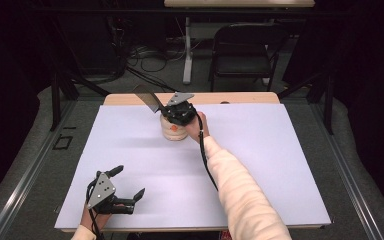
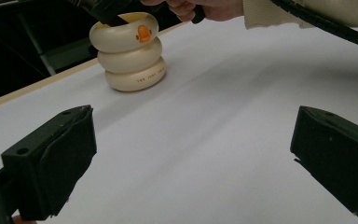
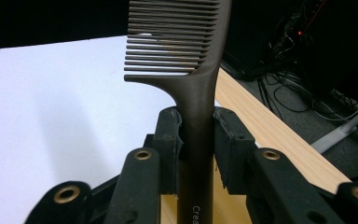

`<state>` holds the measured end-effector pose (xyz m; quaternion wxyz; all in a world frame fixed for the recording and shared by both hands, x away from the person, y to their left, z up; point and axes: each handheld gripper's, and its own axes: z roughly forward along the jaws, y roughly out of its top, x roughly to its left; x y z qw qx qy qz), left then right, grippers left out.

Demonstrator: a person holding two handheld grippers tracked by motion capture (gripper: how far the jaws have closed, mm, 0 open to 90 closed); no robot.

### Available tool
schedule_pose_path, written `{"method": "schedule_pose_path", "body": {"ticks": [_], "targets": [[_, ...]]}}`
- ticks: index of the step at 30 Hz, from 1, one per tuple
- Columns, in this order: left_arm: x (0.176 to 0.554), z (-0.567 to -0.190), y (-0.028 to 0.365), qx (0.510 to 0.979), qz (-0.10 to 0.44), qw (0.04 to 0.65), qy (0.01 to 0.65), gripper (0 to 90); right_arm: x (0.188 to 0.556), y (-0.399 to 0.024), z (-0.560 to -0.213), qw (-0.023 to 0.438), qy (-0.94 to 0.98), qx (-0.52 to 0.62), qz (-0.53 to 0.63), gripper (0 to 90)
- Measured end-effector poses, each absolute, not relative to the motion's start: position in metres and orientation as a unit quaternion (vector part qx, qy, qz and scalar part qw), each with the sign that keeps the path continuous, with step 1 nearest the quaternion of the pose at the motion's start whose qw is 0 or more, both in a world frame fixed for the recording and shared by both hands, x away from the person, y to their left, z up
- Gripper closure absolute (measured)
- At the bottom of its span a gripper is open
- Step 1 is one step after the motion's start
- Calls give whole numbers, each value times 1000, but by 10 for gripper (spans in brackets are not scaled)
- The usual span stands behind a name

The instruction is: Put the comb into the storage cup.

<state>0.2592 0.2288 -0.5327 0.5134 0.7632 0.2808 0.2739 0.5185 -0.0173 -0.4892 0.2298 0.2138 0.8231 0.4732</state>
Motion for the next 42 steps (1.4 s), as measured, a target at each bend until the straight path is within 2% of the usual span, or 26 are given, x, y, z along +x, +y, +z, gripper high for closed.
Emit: {"method": "schedule_pose_path", "body": {"ticks": [42], "targets": [[259, -533, 229, 763, 274, 514, 282, 4, 522, -22, -496, 215, 831, 230, 458, 716]]}}
